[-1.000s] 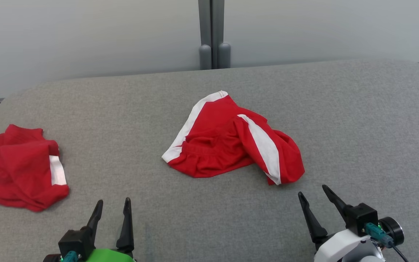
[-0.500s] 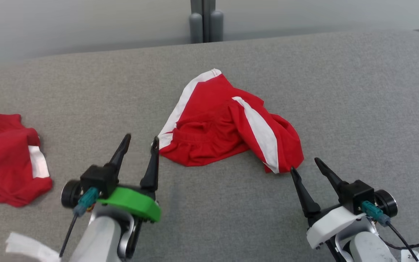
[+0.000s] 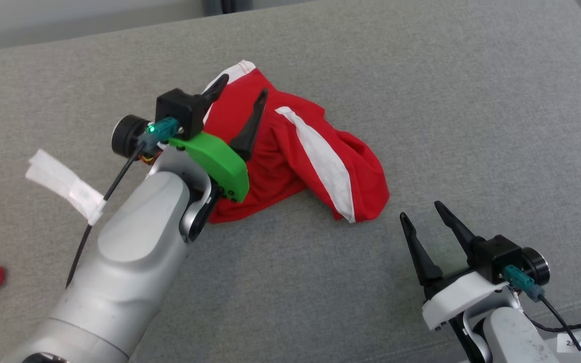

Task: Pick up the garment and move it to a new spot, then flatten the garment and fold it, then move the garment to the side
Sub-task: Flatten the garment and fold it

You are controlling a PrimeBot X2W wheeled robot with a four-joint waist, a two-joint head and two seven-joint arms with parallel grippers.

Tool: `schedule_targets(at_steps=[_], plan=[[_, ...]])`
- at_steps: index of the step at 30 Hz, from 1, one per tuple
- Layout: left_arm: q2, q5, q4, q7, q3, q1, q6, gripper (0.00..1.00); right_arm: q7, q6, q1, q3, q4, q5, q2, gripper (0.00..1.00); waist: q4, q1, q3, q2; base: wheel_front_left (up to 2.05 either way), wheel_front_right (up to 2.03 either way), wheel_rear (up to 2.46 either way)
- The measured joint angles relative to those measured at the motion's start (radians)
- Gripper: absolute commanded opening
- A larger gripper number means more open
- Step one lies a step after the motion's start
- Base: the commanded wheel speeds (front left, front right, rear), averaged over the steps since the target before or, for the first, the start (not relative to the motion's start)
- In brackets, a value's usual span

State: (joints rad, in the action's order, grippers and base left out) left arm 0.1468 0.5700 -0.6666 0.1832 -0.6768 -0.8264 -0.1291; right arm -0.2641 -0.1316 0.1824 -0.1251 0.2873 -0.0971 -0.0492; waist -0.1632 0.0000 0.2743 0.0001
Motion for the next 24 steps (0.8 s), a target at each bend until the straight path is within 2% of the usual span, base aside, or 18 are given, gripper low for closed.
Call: schedule_targets(at_steps=[7,12,18,19,20,21,22,23,24], plan=[[0.005,0.108,-0.122,-0.087,-0.126,-0.137,0.0,1.0,0.0,0.0,0.018,-0.02,-0.008,-0.014,0.0,1.0,-0.068,0.0,0.058,0.0,0.0,0.0,0.0],[0.008,0.146,-0.197,-0.113,-0.192,-0.148,0.0,1.0,0.0,0.0,0.019,-0.019,-0.009,-0.018,0.0,1.0,-0.099,0.0,0.087,0.0,0.0,0.0,0.0],[0.015,0.228,-0.205,-0.123,-0.301,-0.126,0.0,1.0,0.0,0.0,0.019,-0.007,-0.006,-0.016,0.0,1.0,-0.1,0.0,0.101,0.0,0.0,0.0,0.0],[0.016,0.234,-0.202,-0.117,-0.311,-0.126,0.0,0.89,0.0,0.0,0.019,-0.007,-0.005,-0.015,0.0,1.0,-0.097,0.0,0.1,0.0,0.0,0.0,0.0],[0.018,0.239,-0.196,-0.111,-0.328,-0.126,0.0,0.73,0.0,0.0,0.019,-0.007,-0.003,-0.013,0.0,1.0,-0.092,0.0,0.098,0.0,0.0,0.0,0.0],[0.02,0.244,-0.191,-0.101,-0.343,-0.126,0.0,0.49,0.0,0.0,0.02,-0.007,-0.002,-0.012,0.0,1.0,-0.088,0.0,0.096,0.0,0.0,0.0,0.0],[0.021,0.25,-0.186,-0.088,-0.356,-0.126,0.0,0.15,0.0,0.0,0.021,-0.007,0.0,-0.009,0.0,1.0,-0.084,0.0,0.094,0.0,0.0,0.0,0.0],[0.023,0.255,-0.183,-0.077,-0.366,-0.126,0.0,0.0,0.0,0.0,0.023,-0.009,0.002,-0.008,0.0,1.0,-0.08,0.0,0.092,0.0,0.0,0.0,0.0],[0.024,0.26,-0.179,-0.059,-0.377,-0.126,0.0,0.0,0.0,0.0,0.024,-0.01,0.003,-0.008,0.0,1.0,-0.076,0.0,0.089,0.0,0.0,0.0,0.0]])
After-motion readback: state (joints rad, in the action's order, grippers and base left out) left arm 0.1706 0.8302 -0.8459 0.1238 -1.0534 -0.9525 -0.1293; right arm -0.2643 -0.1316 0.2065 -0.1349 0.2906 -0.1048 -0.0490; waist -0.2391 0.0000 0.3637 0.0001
